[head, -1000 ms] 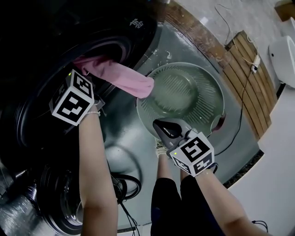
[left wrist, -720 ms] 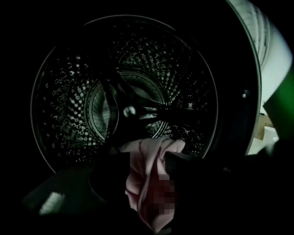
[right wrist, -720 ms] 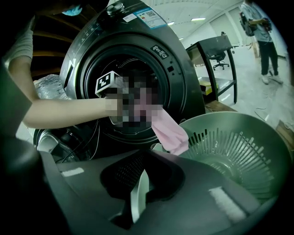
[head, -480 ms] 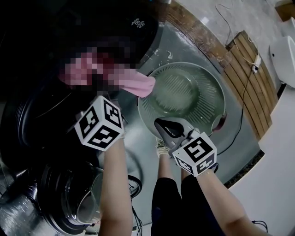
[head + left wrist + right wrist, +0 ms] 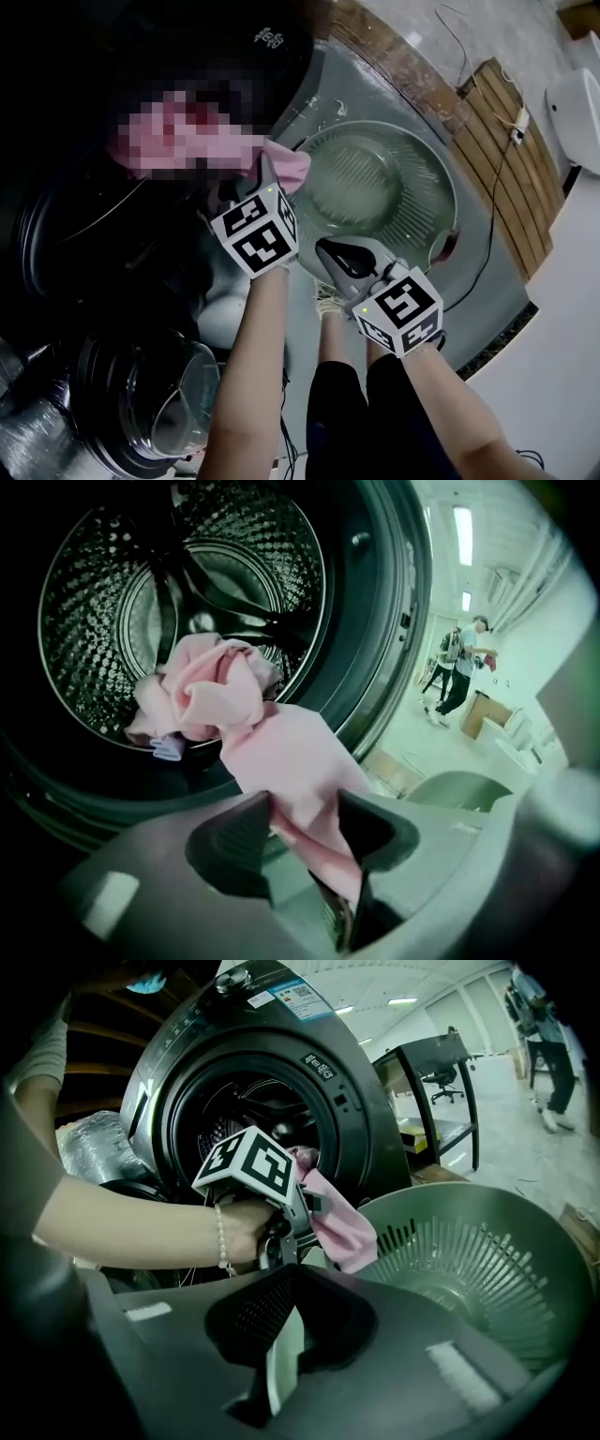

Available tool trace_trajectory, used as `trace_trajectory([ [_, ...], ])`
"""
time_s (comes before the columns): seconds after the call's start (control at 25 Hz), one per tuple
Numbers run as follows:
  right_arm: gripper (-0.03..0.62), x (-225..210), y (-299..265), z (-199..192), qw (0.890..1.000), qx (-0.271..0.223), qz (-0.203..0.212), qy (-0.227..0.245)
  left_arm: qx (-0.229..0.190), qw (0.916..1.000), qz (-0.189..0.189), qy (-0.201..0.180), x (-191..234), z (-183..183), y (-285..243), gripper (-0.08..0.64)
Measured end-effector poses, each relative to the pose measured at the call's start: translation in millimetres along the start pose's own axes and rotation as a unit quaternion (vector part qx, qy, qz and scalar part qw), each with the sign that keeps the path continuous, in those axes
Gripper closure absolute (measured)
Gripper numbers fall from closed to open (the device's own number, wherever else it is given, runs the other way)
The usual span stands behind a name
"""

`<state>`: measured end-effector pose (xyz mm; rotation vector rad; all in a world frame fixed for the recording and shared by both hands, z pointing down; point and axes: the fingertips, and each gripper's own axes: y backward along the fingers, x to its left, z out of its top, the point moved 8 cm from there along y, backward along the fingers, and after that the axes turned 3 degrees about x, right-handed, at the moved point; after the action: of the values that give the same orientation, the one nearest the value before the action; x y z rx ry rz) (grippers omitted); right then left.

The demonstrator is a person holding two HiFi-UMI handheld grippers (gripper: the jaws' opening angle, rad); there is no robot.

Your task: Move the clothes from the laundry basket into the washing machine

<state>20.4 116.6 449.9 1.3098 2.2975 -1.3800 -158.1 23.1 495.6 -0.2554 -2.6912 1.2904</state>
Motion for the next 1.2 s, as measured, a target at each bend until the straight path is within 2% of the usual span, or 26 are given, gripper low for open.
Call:
trace_trajectory([
  [0.04,0.571,-0.6,1.0,-1.2,1.0,0.0,-0.001,0.0,-0.002,0.9999,0.007,-0.008,2.4,2.8,-2.2,0.355],
  [0.12,0.571,-1.4,2.6,-2.3,1.0,0.0,-0.002,-0.002,-0.019,0.9993,0.021,-0.025,9.3,12.1,-0.1,0.525],
  [0.16,0.571,-1.9,3.3,-2.1,1.0,-0.001,-0.003,-0.005,-0.033,0.9987,0.023,-0.032,12.7,18.4,3.7,0.537],
  [0.28,0.571,-1.6,4.0,0.1,1.0,-0.003,-0.006,-0.011,-0.084,0.9952,0.03,-0.042,25.1,40.7,20.9,0.538],
  [0.4,0.571,2.9,2.7,5.4,1.0,-0.006,-0.001,-0.007,-0.134,0.9888,0.054,-0.04,46.4,70.0,36.9,0.54],
  [0.64,0.571,8.1,-2.0,19.3,1.0,-0.026,0.004,-0.01,-0.198,0.9742,0.088,-0.065,77.9,122.6,42.3,0.54],
  [0.8,0.571,12.1,-7.5,20.3,1.0,-0.027,0.007,-0.011,-0.233,0.9638,0.117,-0.055,96.9,146.9,43.0,0.539],
  [0.92,0.571,11.1,-11.5,17.6,1.0,-0.023,0.007,-0.013,-0.222,0.9663,0.122,-0.045,102.5,145.5,32.0,0.531],
  [1.08,0.571,10.4,-11.7,12.9,1.0,-0.018,0.005,-0.02,-0.171,0.9803,0.095,-0.025,100.7,121.0,15.3,0.364],
  [1.2,0.571,9.7,-9.8,11.5,1.0,-0.017,0.002,-0.022,-0.144,0.9863,0.078,-0.018,95.2,105.1,11.8,0.333],
])
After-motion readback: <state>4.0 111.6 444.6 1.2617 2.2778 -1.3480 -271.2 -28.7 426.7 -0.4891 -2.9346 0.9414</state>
